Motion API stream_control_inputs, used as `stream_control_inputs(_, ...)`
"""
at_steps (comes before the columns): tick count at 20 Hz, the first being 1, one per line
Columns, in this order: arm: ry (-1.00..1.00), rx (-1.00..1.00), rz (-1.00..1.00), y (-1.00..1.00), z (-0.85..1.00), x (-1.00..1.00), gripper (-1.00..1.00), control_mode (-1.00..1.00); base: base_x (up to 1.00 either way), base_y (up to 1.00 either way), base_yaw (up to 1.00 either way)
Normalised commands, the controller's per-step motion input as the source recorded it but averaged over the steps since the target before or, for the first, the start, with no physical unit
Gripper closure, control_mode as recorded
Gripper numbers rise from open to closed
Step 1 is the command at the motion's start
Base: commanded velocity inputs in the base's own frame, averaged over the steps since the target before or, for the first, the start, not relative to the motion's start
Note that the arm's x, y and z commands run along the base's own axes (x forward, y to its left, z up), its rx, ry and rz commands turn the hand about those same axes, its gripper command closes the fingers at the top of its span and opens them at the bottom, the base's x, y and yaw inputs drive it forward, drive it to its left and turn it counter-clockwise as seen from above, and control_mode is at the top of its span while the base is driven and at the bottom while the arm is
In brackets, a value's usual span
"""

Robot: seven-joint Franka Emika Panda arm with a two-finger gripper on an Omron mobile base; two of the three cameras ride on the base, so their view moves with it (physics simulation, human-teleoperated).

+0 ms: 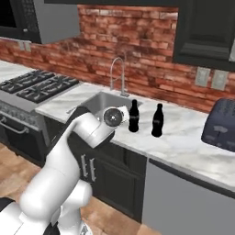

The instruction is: Place the large bottle from the dining counter next to the other large bottle outside the sink, and place the small bottle from the dining counter next to the other small bottle inside the sink.

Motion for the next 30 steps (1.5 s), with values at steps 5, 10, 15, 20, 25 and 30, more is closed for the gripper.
stream_control_inputs(5, 0.0, 0.0, 0.0, 0.0, 0.0, 0.0, -1.0, 1.0, 0.0, 0.09, 0.5)
stream_control_inputs(10, 0.0, 0.0, 0.0, 0.0, 0.0, 0.0, -1.0, 1.0, 0.0, 0.08, 0.5)
stream_control_inputs(15, 0.0, 0.0, 0.0, 0.0, 0.0, 0.0, -1.0, 1.0, 0.0, 0.08, 0.5)
stream_control_inputs(20, 0.0, 0.0, 0.0, 0.0, 0.0, 0.0, -1.0, 1.0, 0.0, 0.08, 0.5)
stream_control_inputs(25, 0.0, 0.0, 0.0, 0.0, 0.0, 0.0, -1.0, 1.0, 0.0, 0.11, 0.5)
stream_control_inputs(30, 0.0, 0.0, 0.0, 0.0, 0.0, 0.0, -1.0, 1.0, 0.0, 0.13, 0.5)
